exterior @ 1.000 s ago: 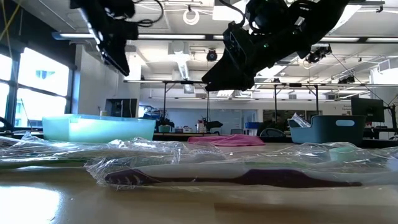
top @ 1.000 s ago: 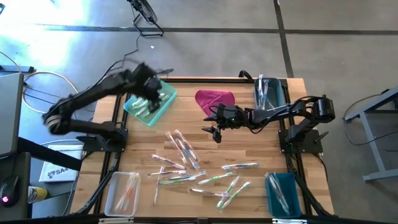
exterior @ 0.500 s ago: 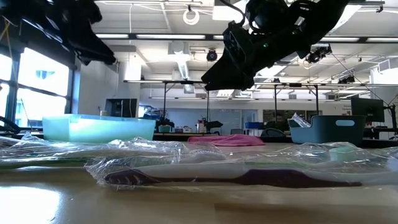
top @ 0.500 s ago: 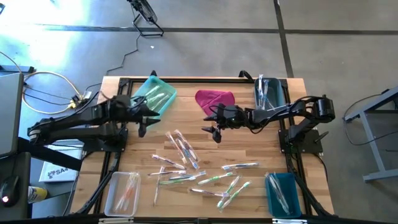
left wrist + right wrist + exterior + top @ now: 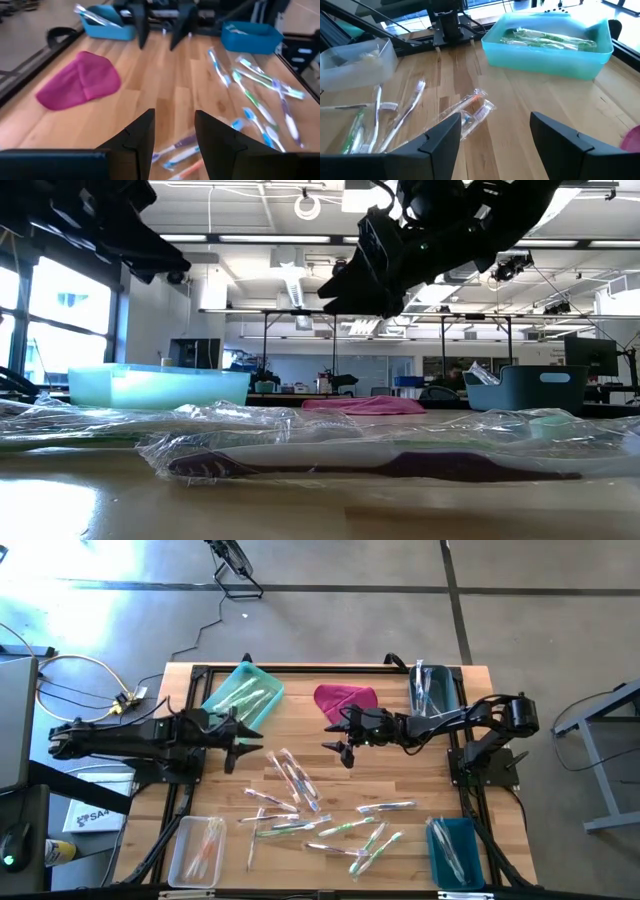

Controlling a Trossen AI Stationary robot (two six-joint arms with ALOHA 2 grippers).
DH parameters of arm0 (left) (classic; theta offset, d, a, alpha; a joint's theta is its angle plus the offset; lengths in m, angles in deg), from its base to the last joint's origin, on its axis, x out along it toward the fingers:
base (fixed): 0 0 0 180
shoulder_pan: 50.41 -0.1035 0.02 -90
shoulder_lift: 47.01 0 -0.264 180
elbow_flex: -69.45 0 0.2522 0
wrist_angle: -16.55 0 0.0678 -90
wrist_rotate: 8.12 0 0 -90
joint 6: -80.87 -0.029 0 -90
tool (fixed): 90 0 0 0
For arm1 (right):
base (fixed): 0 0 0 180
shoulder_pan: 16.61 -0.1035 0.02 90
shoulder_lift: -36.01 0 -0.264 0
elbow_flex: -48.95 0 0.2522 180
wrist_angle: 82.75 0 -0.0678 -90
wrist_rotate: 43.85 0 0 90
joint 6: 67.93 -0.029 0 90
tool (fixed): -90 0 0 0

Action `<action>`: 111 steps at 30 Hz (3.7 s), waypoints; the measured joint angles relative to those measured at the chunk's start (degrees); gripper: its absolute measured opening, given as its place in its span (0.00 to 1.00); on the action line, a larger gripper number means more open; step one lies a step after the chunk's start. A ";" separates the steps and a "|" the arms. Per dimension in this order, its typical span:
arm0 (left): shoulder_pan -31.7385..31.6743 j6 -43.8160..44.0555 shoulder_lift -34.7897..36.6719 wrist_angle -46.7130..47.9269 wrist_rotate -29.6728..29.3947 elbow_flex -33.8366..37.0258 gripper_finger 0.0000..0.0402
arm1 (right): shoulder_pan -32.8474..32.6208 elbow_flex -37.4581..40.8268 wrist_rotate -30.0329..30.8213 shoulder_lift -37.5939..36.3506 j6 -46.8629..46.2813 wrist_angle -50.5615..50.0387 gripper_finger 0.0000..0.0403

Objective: Pick & Place Toothbrushes
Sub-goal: Put the purple toothbrush to the dark blue bin bin

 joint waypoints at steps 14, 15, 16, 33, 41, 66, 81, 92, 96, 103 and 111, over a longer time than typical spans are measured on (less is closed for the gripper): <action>8.02 0.24 -0.42 -4.40 -0.42 3.48 0.34 | -1.24 0.00 0.02 0.00 -5.97 2.34 0.57; 8.55 0.24 -0.42 -4.60 -0.42 3.84 0.34 | -1.64 0.00 0.00 0.00 -5.97 2.83 0.57; 9.01 0.24 -0.44 -5.10 -0.42 4.33 0.34 | -2.09 0.00 0.02 0.00 -5.97 3.44 0.57; 10.99 -0.33 -0.42 -6.41 -0.59 8.29 0.34 | -10.58 0.00 12.55 0.00 -5.96 7.71 0.57; 10.99 -2.80 -0.42 -8.03 -0.57 8.27 0.34 | -10.75 0.00 13.38 0.00 -8.58 7.67 0.57; 10.97 -9.27 -0.46 -15.57 -3.35 8.24 0.34 | -23.00 -13.08 24.22 0.00 -12.02 -14.20 0.43; 10.97 -8.39 -1.18 -12.94 -3.32 8.17 0.34 | -30.51 -25.97 32.93 5.85 -13.40 -24.62 0.16; 10.97 -6.75 -2.97 -12.20 -3.21 8.18 0.34 | -30.73 -39.16 23.36 16.94 -23.33 -43.46 0.06; 10.97 -6.67 -3.15 -12.43 -3.21 8.18 0.34 | -31.07 -42.85 19.78 19.20 -24.79 -46.39 0.03; 10.97 -6.64 -3.15 -12.64 -3.23 8.18 0.34 | -32.57 -43.78 18.76 19.69 -28.86 -47.49 0.01; 10.97 -6.92 -3.15 -12.73 -3.37 8.18 0.34 | -35.64 -43.78 17.56 19.69 -34.72 -47.67 0.01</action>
